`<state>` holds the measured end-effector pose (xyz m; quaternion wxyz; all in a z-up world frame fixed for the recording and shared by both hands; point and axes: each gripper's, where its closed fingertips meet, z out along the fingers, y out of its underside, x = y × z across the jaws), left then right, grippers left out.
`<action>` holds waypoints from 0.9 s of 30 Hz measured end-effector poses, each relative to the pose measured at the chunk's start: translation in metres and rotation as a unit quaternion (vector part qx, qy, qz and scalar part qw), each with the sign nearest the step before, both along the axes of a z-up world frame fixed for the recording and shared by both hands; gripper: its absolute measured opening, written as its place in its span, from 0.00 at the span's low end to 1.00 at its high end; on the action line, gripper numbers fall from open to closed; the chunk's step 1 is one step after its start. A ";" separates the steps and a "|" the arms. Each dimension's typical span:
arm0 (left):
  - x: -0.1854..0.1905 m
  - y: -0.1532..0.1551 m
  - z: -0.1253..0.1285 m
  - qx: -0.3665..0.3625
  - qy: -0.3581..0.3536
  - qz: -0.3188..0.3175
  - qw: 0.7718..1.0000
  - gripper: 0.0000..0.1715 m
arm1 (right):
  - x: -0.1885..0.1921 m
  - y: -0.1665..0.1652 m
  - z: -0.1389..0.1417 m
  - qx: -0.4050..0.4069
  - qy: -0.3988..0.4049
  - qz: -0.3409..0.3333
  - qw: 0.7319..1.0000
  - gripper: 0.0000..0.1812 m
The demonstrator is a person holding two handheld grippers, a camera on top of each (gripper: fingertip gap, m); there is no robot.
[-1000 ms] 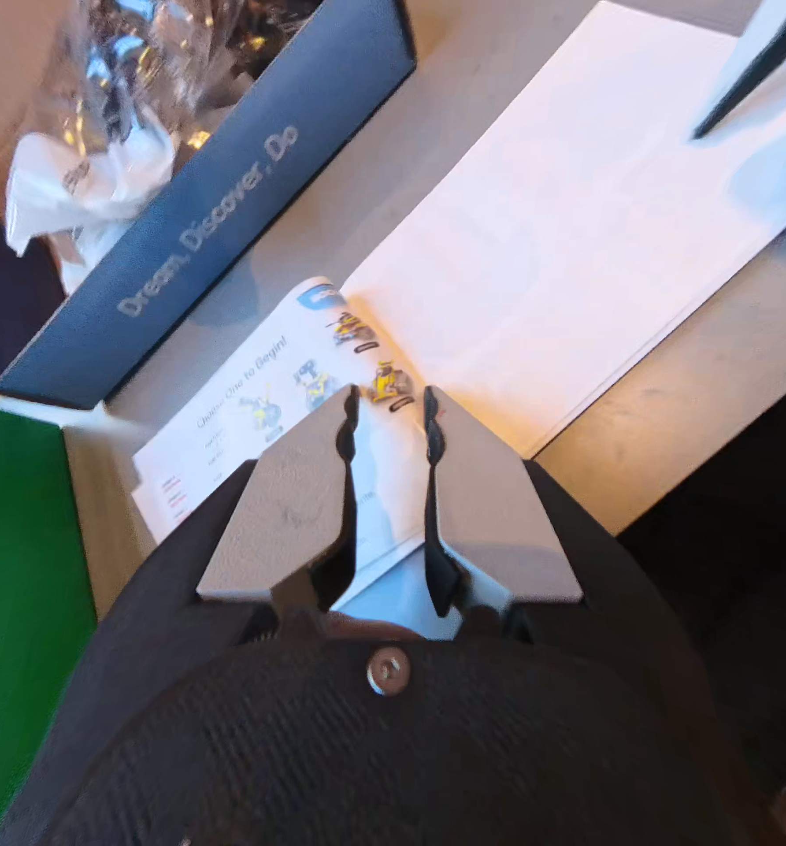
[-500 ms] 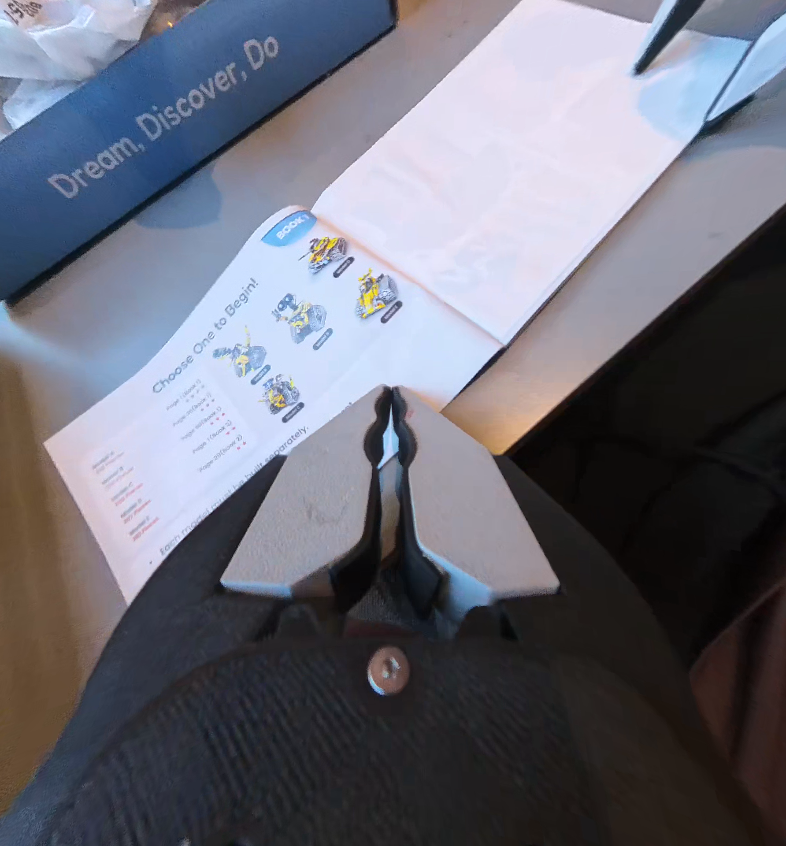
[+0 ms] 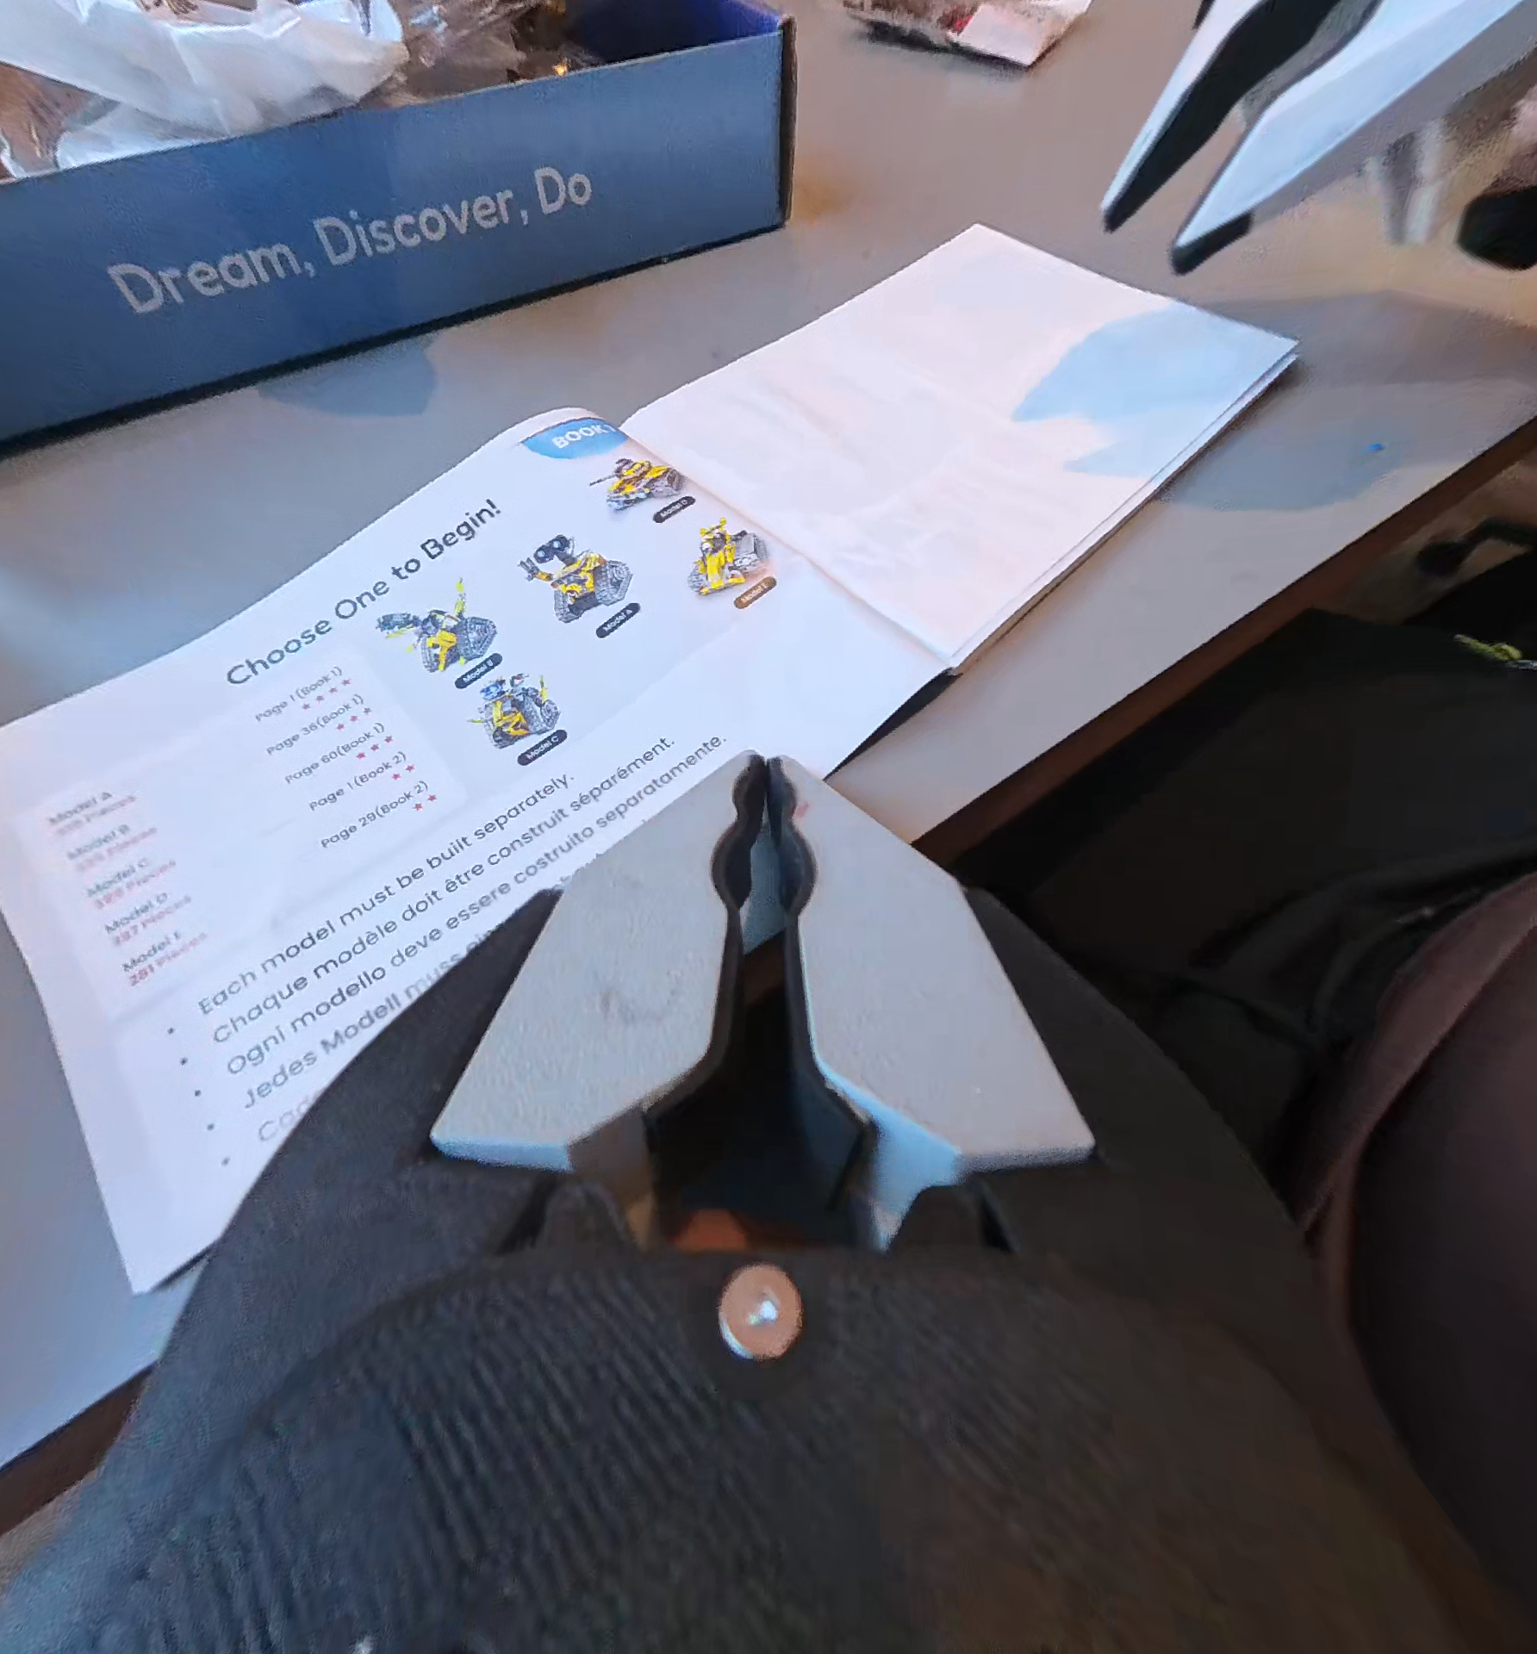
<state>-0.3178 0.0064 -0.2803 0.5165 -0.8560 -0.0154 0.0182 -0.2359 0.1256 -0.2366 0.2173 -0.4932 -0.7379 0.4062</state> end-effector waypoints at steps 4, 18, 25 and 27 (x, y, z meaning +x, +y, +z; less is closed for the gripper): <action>0.000 0.000 0.000 0.005 0.006 0.001 1.000 0.00 | -0.025 -0.030 0.001 0.039 0.020 0.069 0.997 0.01; 0.005 -0.003 0.000 0.016 -0.017 -0.038 0.999 0.00 | -0.094 -0.069 -0.036 0.075 -0.039 0.140 0.986 0.00; 0.008 -0.003 0.000 0.013 -0.046 -0.061 0.997 0.00 | -0.096 -0.073 -0.043 0.061 -0.062 0.148 0.985 0.00; 0.009 -0.003 0.000 0.010 -0.044 -0.064 0.997 0.00 | -0.096 -0.073 -0.044 0.058 -0.066 0.149 0.985 0.00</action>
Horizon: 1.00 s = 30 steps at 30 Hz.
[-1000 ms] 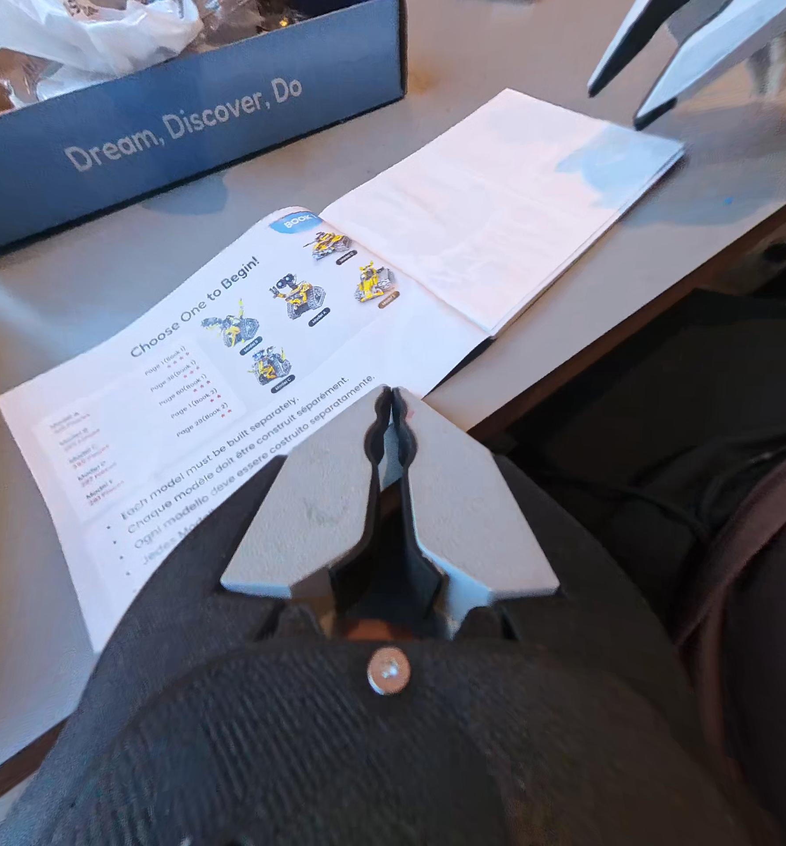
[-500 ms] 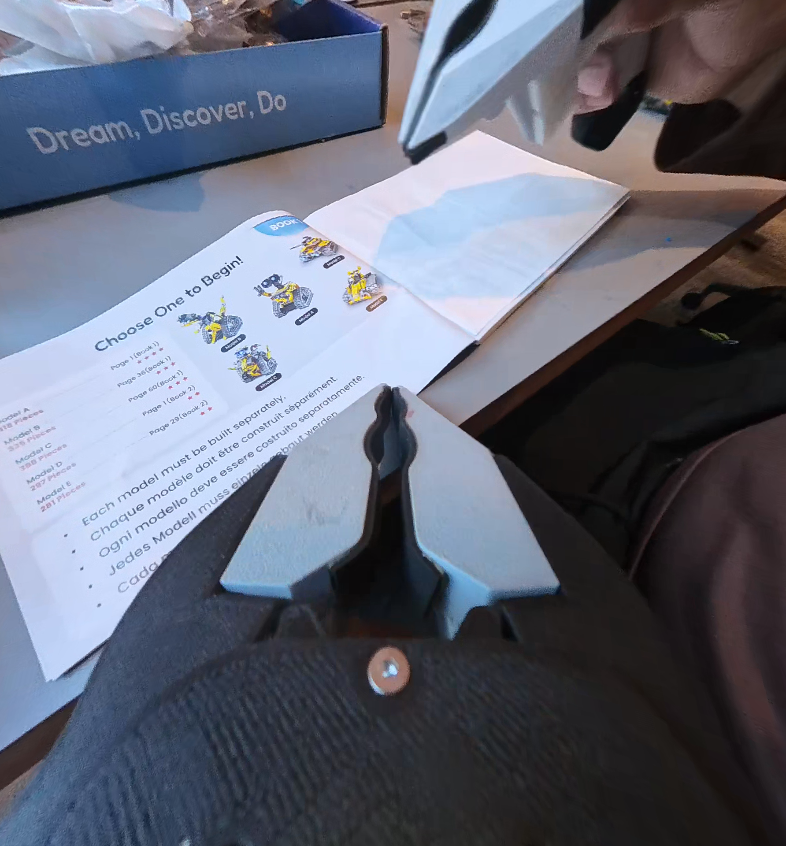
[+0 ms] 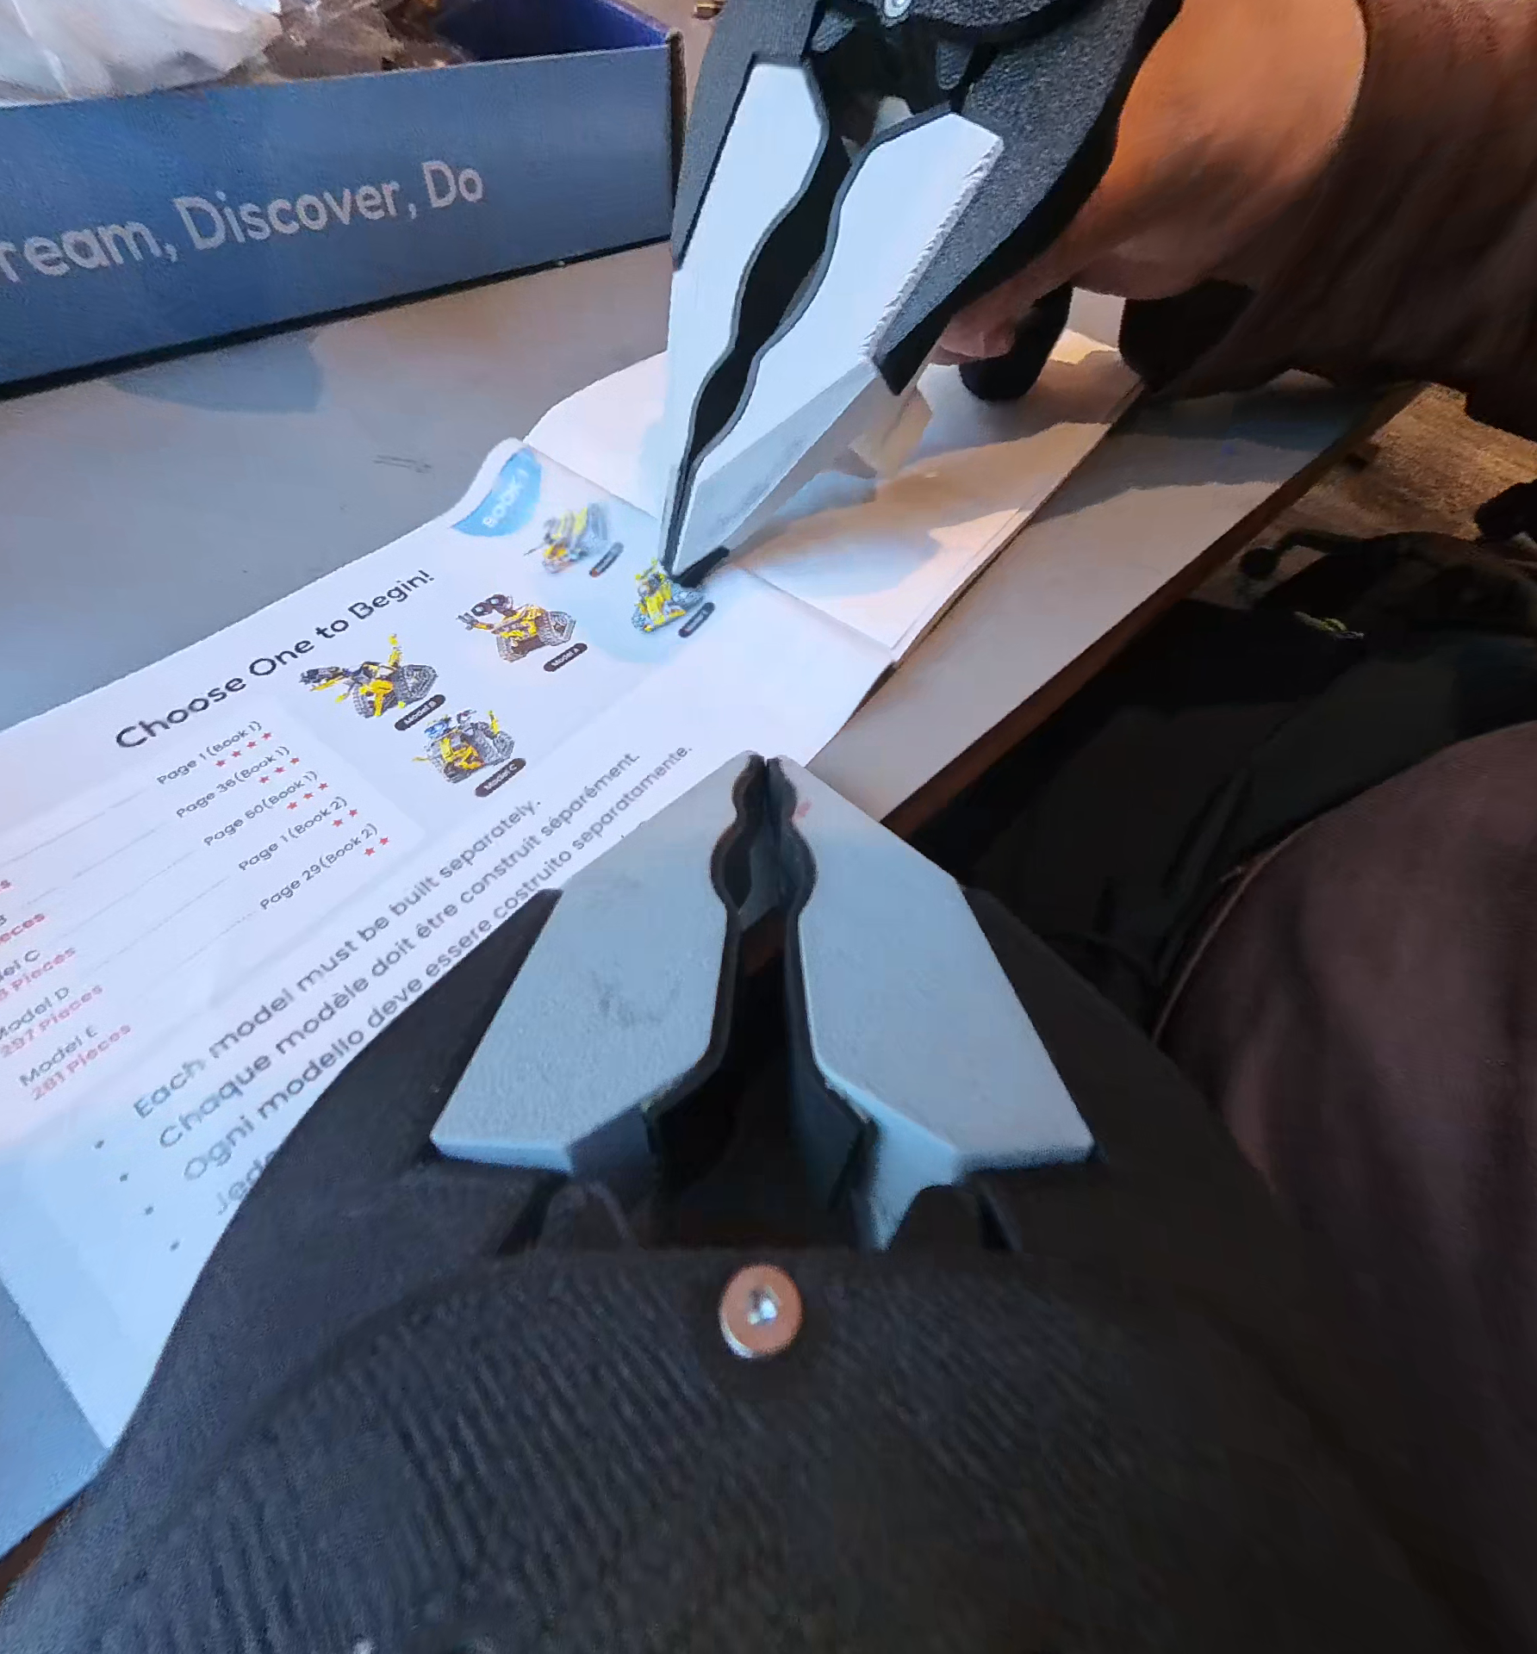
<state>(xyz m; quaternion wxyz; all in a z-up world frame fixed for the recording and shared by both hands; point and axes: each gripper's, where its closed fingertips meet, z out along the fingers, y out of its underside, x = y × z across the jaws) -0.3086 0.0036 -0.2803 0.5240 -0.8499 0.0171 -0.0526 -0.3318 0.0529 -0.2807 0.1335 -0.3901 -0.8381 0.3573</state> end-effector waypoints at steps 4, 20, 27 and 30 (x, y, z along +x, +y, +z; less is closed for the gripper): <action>0.006 0.003 0.001 -0.005 -0.002 -0.012 1.000 0.01 | -0.001 -0.001 -0.003 0.018 0.005 0.009 1.000 0.00; 0.029 0.009 0.003 0.005 -0.008 -0.055 0.998 0.09 | 0.018 0.053 -0.004 0.092 -0.017 -0.002 0.996 0.00; 0.044 0.015 0.008 0.018 -0.017 -0.069 0.997 0.11 | 0.027 0.066 0.005 0.059 -0.016 -0.039 0.997 0.00; 0.050 0.015 0.009 0.022 0.003 -0.080 0.997 0.12 | 0.028 0.063 0.011 0.040 -0.002 -0.048 0.998 0.04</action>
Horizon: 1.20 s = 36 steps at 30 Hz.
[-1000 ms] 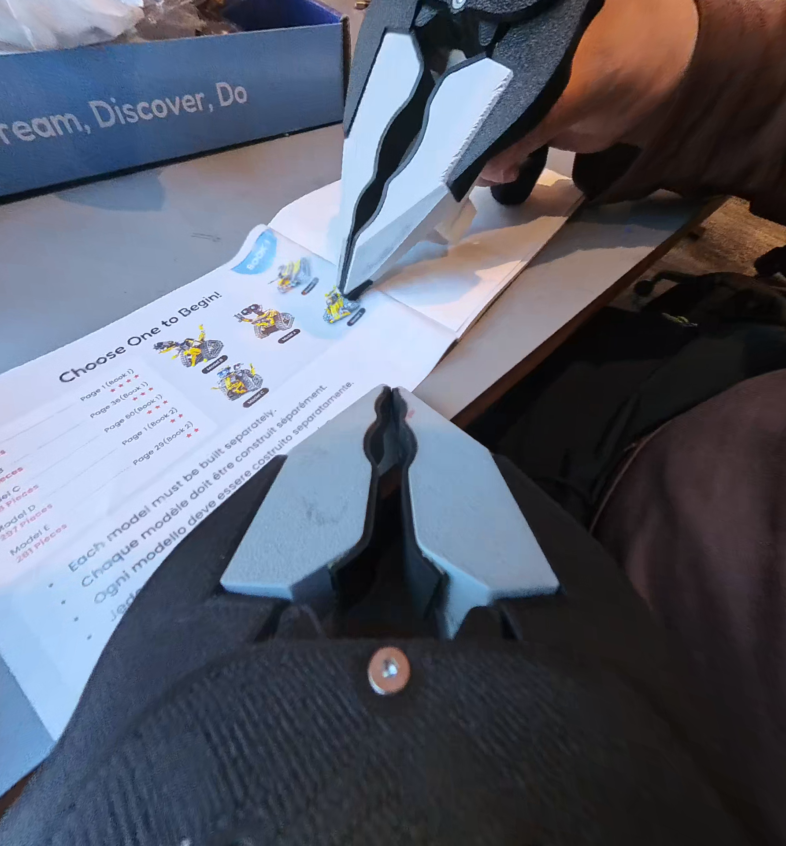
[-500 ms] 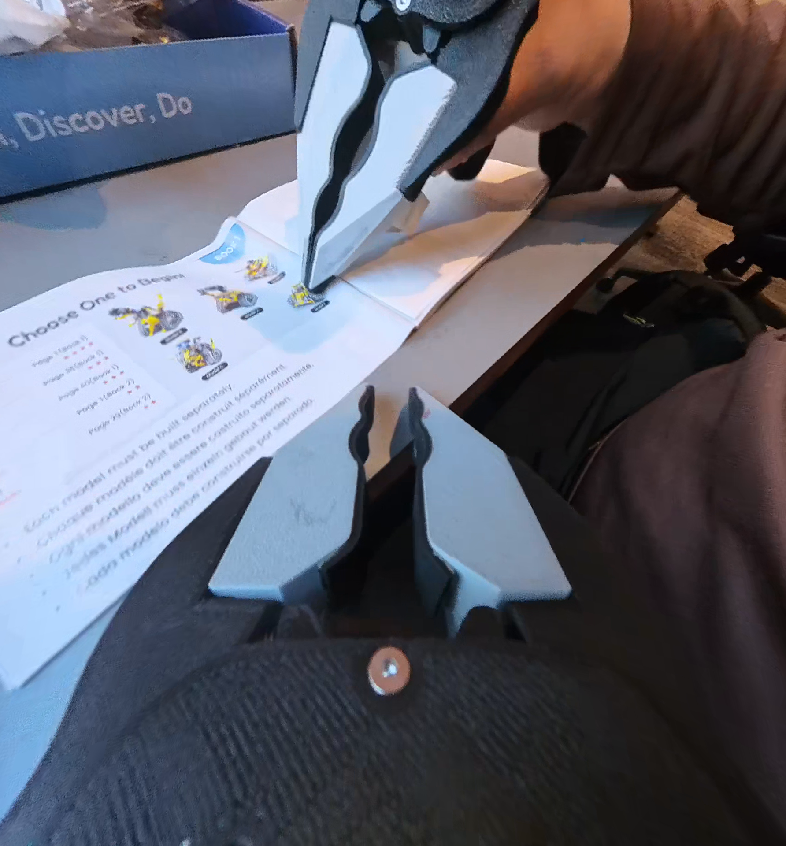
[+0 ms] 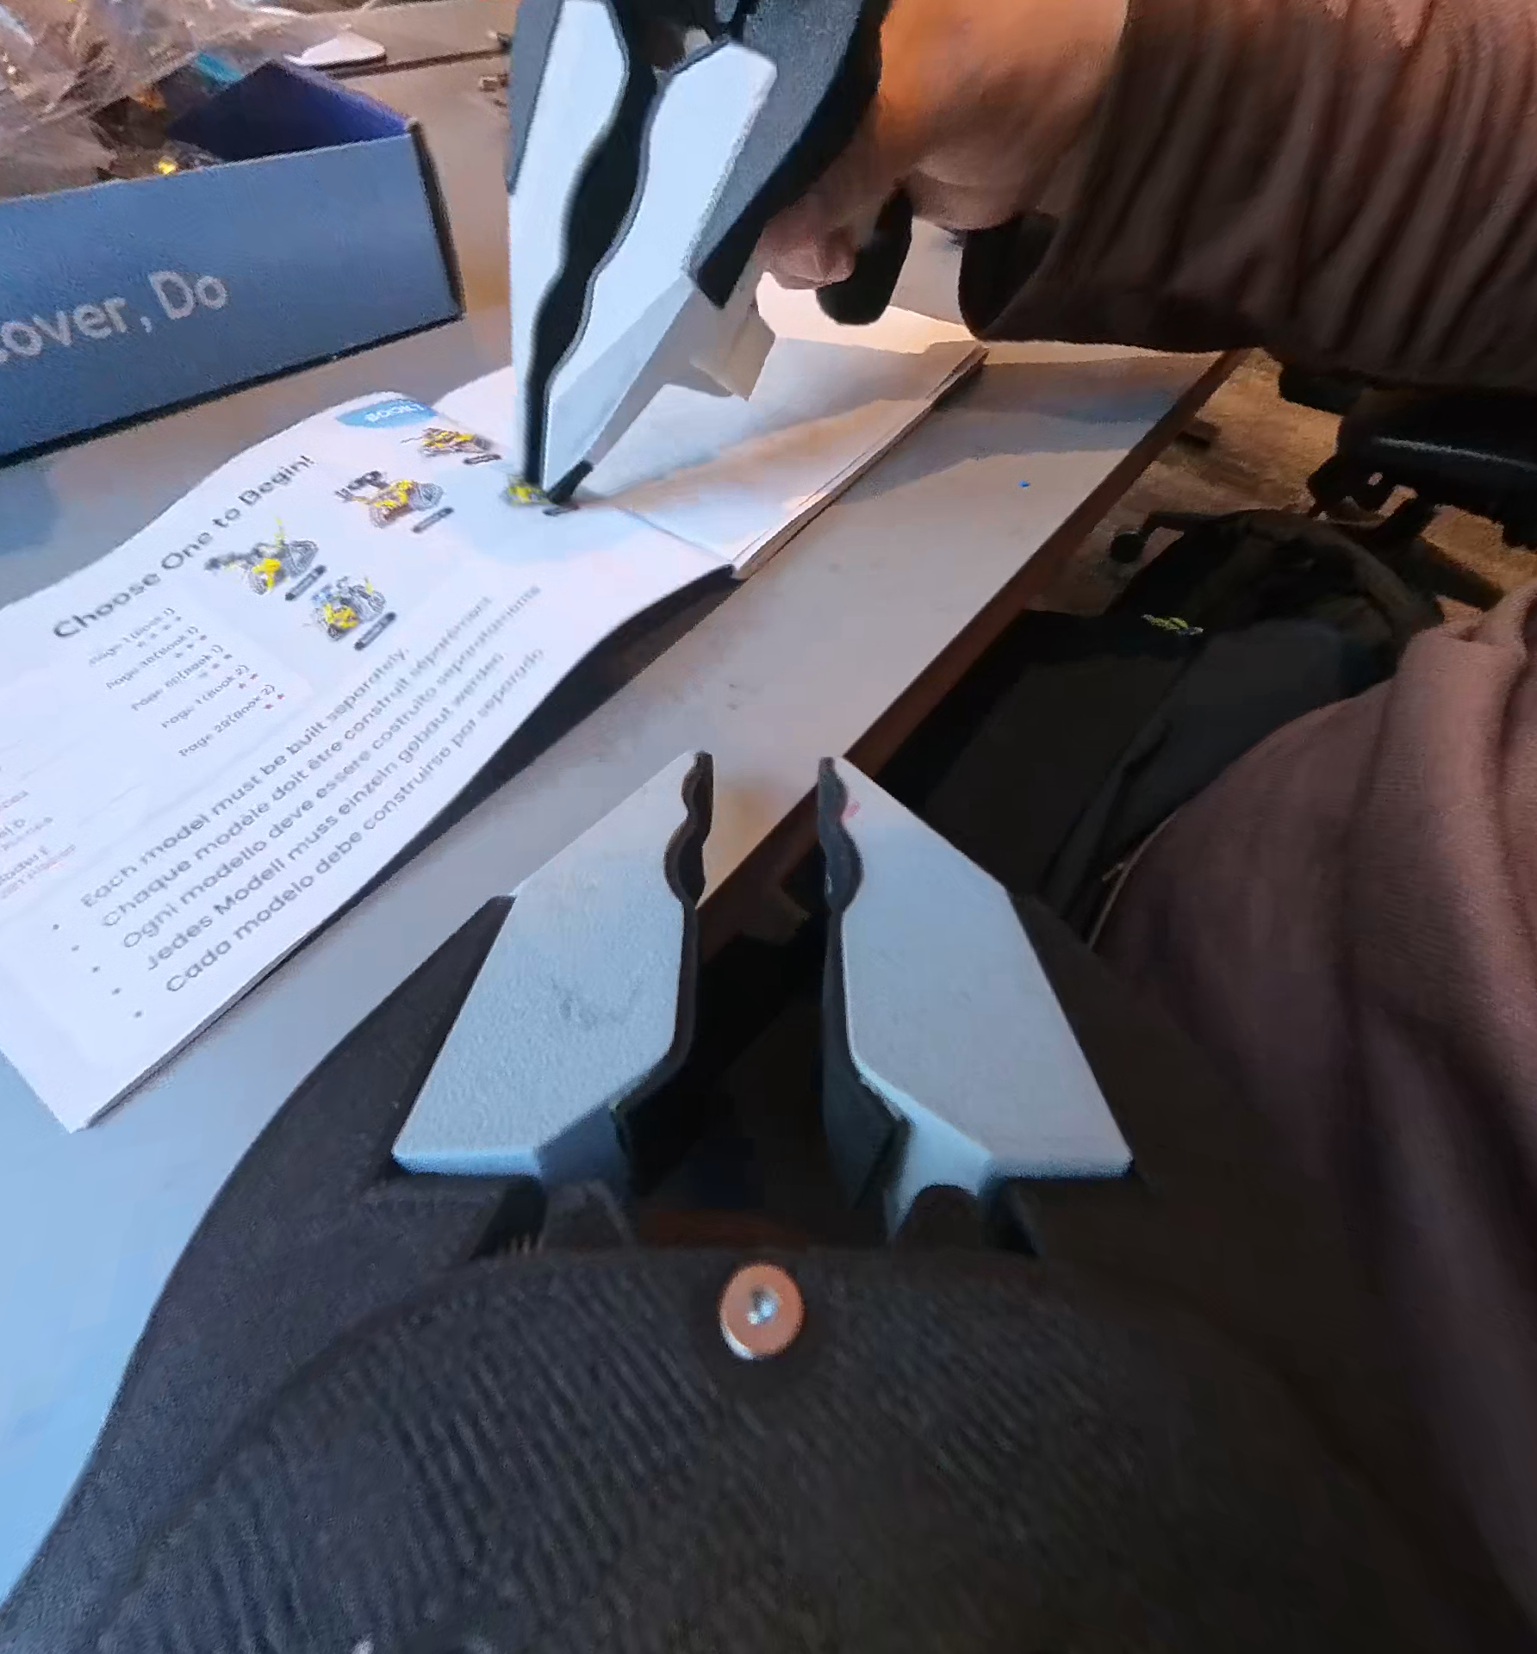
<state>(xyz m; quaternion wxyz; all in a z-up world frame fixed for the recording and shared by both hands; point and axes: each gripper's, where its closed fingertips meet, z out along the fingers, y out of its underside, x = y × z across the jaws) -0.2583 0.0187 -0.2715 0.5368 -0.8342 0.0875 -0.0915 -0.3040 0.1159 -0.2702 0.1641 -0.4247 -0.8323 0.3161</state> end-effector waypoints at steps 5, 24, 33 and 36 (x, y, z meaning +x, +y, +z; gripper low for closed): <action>0.003 -0.002 -0.007 -0.001 0.055 -0.009 0.998 0.13 | 0.008 0.007 0.022 -0.029 0.022 -0.019 0.999 0.09; 0.003 -0.005 -0.006 0.003 0.054 -0.017 0.998 0.13 | 0.080 0.093 0.064 -0.017 0.120 -0.189 0.974 0.12; 0.016 -0.001 -0.010 0.000 0.038 -0.038 0.999 0.13 | 0.215 0.189 0.082 -0.084 0.139 -0.422 0.892 0.29; 0.023 0.003 -0.009 -0.001 0.029 -0.045 0.999 0.13 | 0.242 0.198 0.065 -0.089 0.123 -0.464 0.873 0.37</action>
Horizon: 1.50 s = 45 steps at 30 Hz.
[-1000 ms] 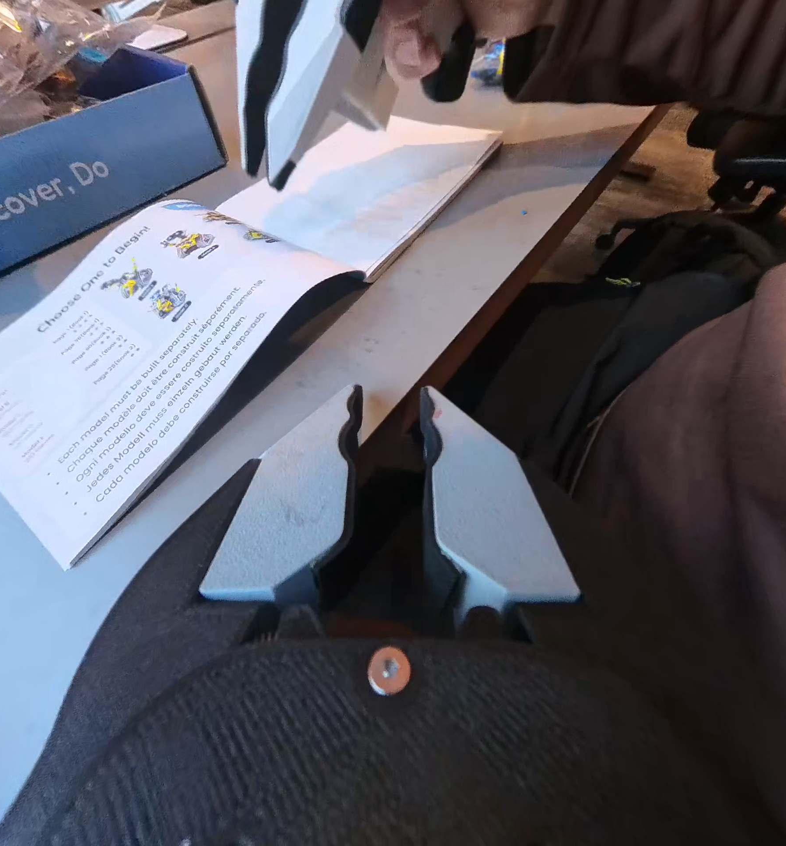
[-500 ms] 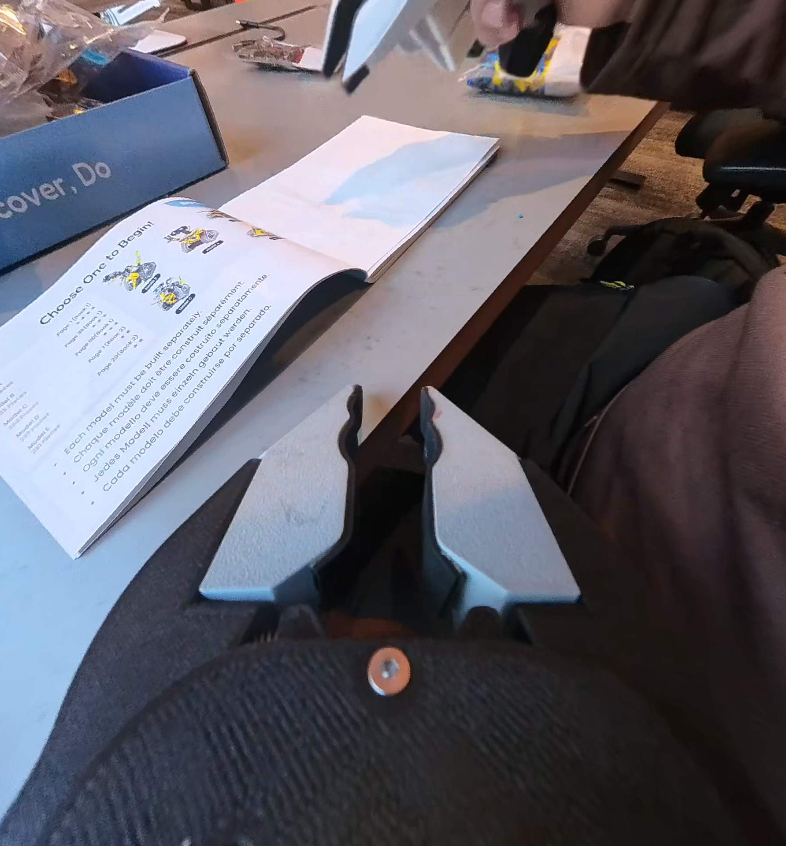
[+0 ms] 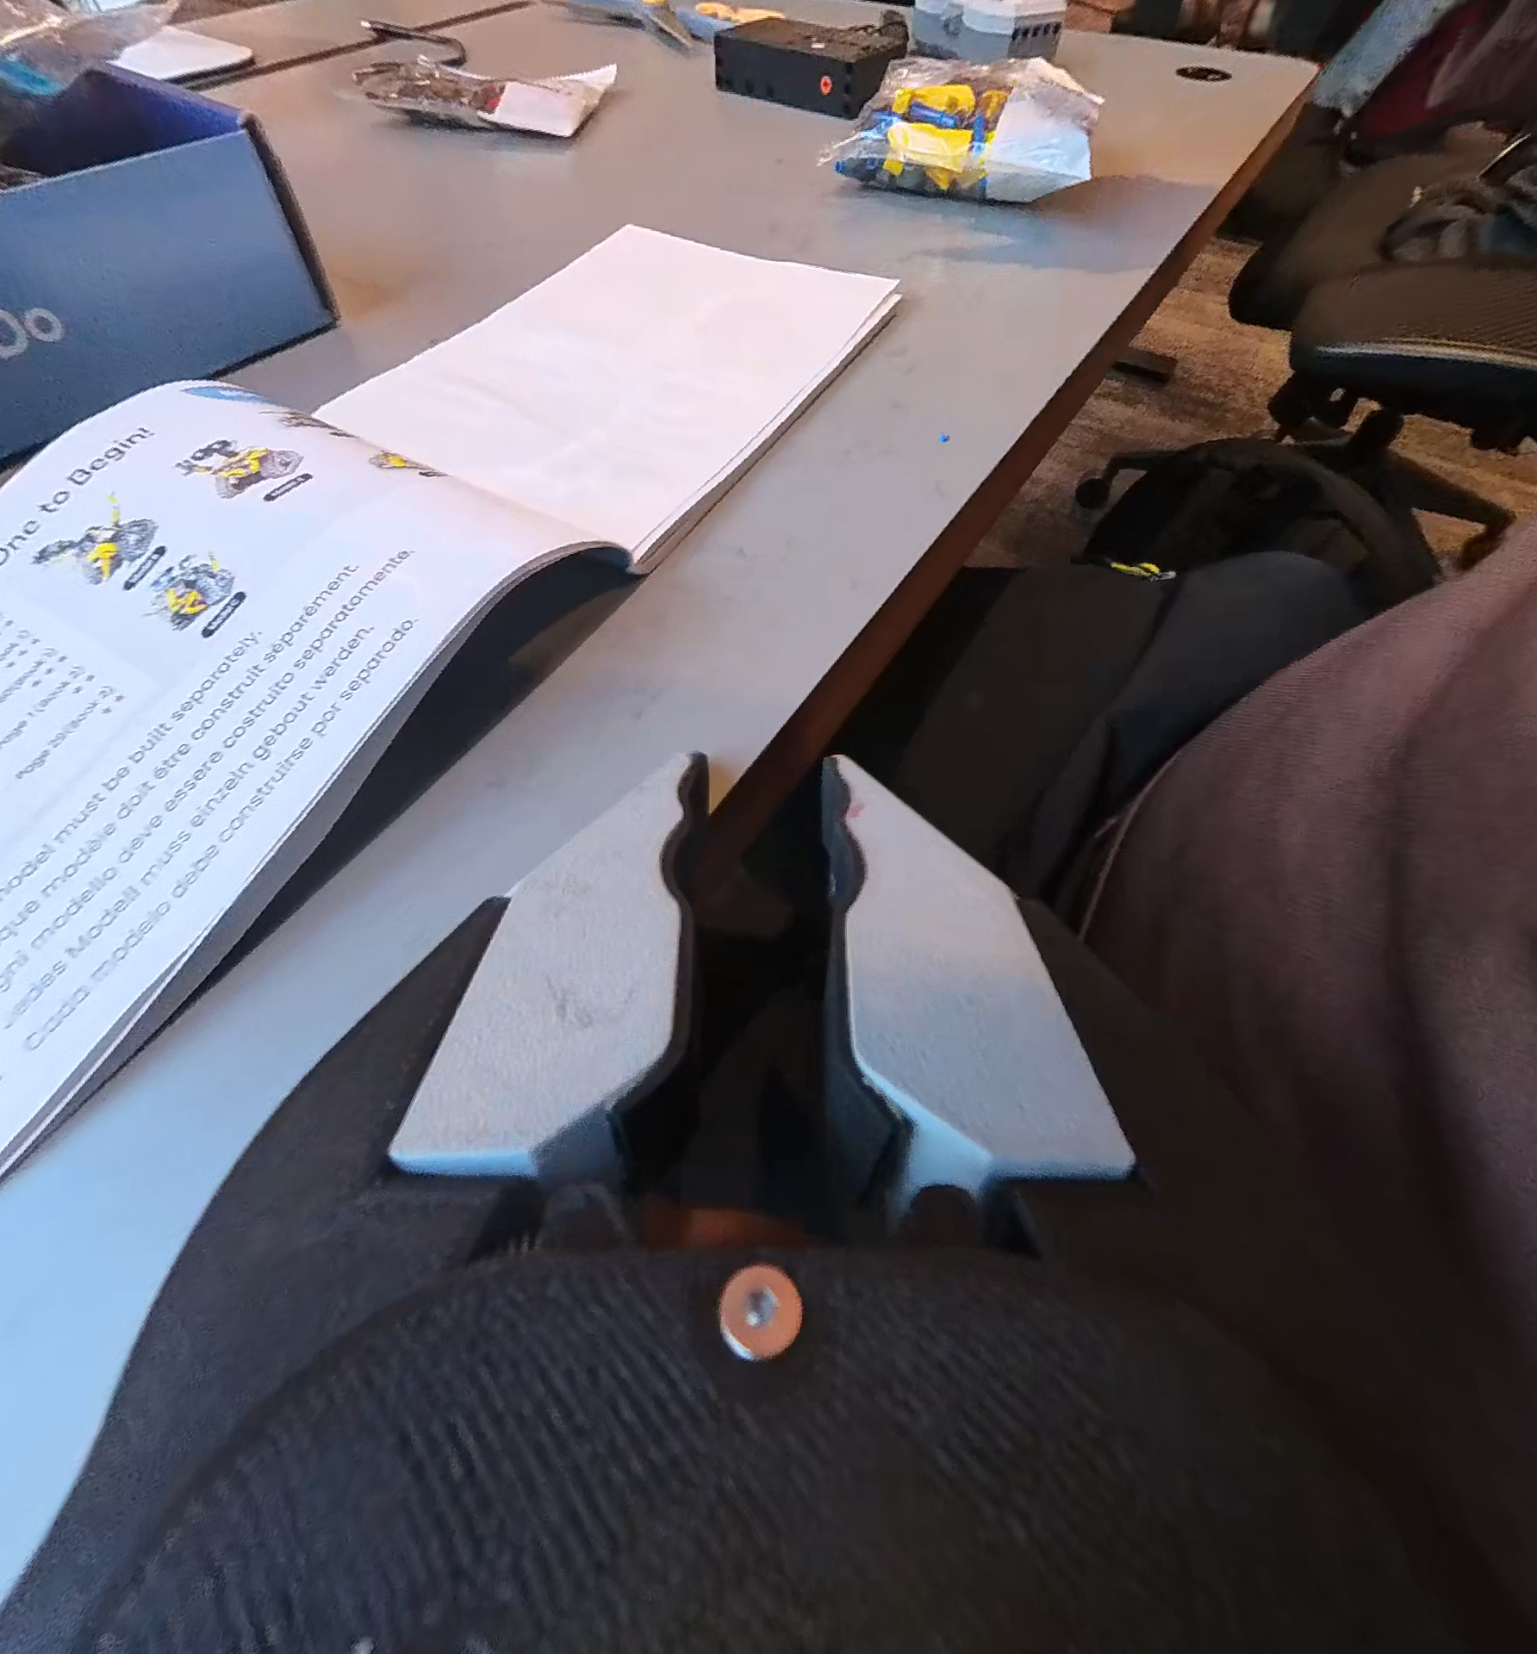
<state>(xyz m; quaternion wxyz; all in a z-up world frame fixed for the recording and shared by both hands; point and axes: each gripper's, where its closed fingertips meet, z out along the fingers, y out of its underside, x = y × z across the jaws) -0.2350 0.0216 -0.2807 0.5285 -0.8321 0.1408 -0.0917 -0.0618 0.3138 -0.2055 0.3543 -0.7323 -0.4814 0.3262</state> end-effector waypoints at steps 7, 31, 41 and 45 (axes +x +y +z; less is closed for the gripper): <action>0.014 0.005 -0.001 0.007 0.029 -0.017 0.999 0.13 | 0.018 -0.001 -0.042 0.059 -0.067 -0.010 0.996 0.44; 0.046 0.035 0.013 0.059 -0.013 -0.043 0.997 0.15 | -0.105 -0.060 0.008 0.115 0.102 0.070 0.986 0.47; 0.049 0.027 0.011 0.056 -0.070 -0.055 0.994 0.17 | -0.127 -0.050 -0.004 0.171 0.044 0.055 0.983 0.45; 0.055 0.016 0.017 0.068 -0.029 -0.077 0.994 0.17 | -0.053 -0.027 -0.014 0.195 -0.053 -0.038 0.979 0.47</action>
